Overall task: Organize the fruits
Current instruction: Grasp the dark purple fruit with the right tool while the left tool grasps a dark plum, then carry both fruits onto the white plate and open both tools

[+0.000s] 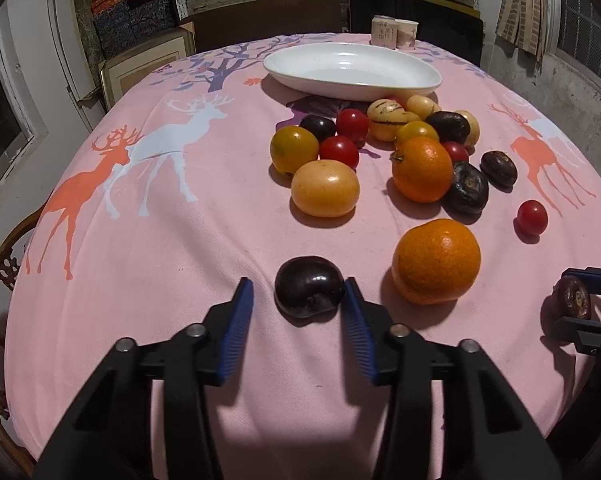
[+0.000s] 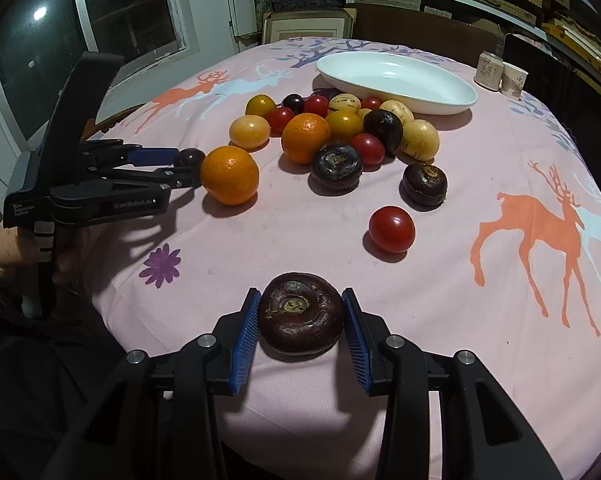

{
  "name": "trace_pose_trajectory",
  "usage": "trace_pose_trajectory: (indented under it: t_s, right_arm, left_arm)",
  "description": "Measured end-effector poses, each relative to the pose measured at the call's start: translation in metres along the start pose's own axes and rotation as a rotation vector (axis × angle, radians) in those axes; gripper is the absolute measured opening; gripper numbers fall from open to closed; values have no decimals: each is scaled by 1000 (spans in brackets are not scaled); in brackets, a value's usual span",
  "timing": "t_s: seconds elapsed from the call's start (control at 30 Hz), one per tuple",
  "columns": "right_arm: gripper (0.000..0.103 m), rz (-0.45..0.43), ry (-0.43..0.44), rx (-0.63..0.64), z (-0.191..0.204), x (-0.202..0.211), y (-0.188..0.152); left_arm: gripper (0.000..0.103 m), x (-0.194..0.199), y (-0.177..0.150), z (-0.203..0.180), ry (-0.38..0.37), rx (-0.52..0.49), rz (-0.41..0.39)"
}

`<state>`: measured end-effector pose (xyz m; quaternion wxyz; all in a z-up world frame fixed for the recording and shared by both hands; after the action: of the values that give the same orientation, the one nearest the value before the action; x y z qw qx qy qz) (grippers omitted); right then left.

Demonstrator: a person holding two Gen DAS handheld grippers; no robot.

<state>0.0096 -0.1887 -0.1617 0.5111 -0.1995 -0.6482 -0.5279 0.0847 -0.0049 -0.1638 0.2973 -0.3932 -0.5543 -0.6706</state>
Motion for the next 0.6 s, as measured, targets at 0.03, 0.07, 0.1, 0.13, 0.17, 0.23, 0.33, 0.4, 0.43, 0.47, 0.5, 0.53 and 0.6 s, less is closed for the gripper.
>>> trace_pose_trajectory:
  t_s: [0.03, 0.07, 0.1, 0.13, 0.17, 0.23, 0.33, 0.4, 0.43, 0.47, 0.5, 0.53, 0.6]
  right_arm:
    - [41, -1, -1, -2, 0, 0, 0]
    - [41, -2, -2, -6, -1, 0, 0]
    - [41, -3, -2, -10, -2, 0, 0]
    - [41, -3, -1, -14, -3, 1, 0]
    - [41, -3, -1, -20, -4, 1, 0]
    - [41, -2, -1, -25, -5, 0, 0]
    - [41, -1, 0, -26, -5, 0, 0]
    - [41, -1, 1, -28, -5, 0, 0]
    - [41, 0, 2, -29, -5, 0, 0]
    - [41, 1, 2, -30, -5, -1, 0]
    - [41, 2, 1, -30, -5, -1, -1]
    - [41, 3, 1, -30, -5, -1, -1]
    - [41, 1, 1, -30, -5, -1, -1]
  left_arm:
    - [35, 2, 0, 0, -17, 0, -7]
    - [33, 4, 0, 0, -28, 2, -18]
    - [32, 7, 0, 1, -30, 2, -28]
    - [32, 10, 0, 1, -34, 2, -38]
    - [32, 11, 0, 2, -38, 5, -42]
    - [32, 13, -1, 1, -40, 0, -42]
    - [32, 13, -4, 0, -49, -1, -34]
    - [32, 9, -7, -2, -55, -9, -22]
    - [32, 9, -6, -3, -42, -21, -29]
    - [32, 7, -5, -3, -36, -20, -27]
    - [33, 5, -5, -3, -35, -14, -25]
    - [33, 4, -5, -3, -32, -11, -24]
    - [33, 1, -5, -2, -29, -8, -22]
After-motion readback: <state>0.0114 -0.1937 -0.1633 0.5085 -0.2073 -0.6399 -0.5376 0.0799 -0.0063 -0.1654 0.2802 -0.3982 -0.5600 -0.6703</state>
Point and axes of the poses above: each gripper's, at about its wrist camera, not at the fingertips, and x roughly against the way its jaws point, z to its left, y to its top, the point moved 9 cm from there along -x, roughly the way its jaws point, and after that the axes turned 7 degrees about z, right-handed, at the moved point
